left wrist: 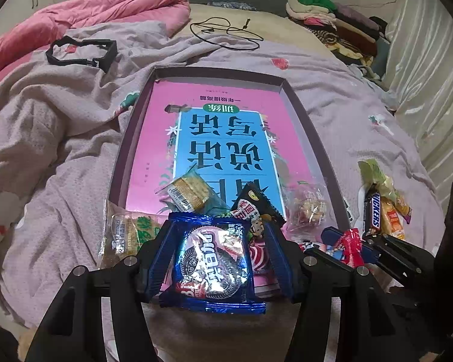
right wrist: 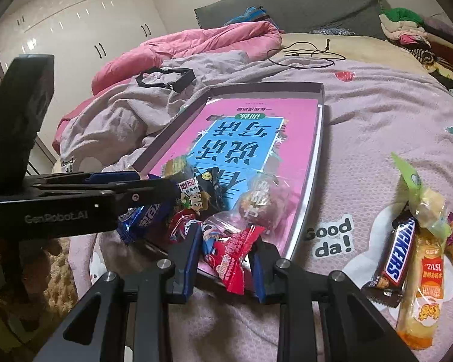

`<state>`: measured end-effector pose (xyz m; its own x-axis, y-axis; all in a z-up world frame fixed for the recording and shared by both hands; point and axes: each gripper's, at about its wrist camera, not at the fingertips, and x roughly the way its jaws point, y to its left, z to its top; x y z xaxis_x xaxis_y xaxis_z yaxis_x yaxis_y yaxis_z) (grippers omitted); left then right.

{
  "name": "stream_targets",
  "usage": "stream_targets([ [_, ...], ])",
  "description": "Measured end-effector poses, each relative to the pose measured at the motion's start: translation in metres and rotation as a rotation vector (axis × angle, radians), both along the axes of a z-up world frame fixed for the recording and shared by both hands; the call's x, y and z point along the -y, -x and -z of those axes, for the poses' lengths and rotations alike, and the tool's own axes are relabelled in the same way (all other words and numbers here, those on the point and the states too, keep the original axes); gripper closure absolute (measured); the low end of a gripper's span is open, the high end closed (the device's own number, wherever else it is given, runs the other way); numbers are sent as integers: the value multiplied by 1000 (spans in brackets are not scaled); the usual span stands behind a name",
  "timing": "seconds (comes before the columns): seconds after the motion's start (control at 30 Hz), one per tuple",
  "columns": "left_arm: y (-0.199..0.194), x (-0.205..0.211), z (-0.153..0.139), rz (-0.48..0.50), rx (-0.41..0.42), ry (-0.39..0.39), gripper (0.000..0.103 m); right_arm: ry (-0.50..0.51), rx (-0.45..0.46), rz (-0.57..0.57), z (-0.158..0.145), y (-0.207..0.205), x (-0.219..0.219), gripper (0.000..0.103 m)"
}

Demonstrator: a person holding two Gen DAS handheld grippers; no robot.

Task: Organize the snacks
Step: 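Lower the blue cookie pack onto the tray and open the left tool, then withdraw both open tools slightly up from the tray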

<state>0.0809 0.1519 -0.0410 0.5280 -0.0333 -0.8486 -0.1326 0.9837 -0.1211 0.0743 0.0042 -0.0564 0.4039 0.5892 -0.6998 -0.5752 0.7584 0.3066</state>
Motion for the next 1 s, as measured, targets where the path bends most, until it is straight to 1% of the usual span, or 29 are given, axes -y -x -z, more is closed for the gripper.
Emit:
stream_targets([
  [0.07,0,0,-1,2,3,1,41,0,1,1,0,0,0,71],
  [0.17,0,0,-3,4,9,7,33,7,-5,10,0,0,1,70],
  [0.27,1,0,-6,6,17,14,33,9,-15,20,1,-2,3,67],
  [0.4,1,-2,-8,2,24,18,31,19,-7,27,0,0,5,67],
  [0.47,1,-3,-9,-1,27,19,31,36,8,33,-2,2,7,60],
  [0.5,1,-3,-10,-2,28,20,31,43,14,37,-3,3,7,60],
  [0.7,2,-5,-13,-3,36,25,30,36,27,47,-9,5,15,59],
  [0.8,3,-3,-14,6,41,25,27,32,35,55,-13,7,19,55],
  [0.87,3,-2,-16,11,44,25,27,28,40,64,-15,7,21,53],
  [1.0,4,-2,-18,8,52,27,27,21,52,81,-20,7,24,51],
])
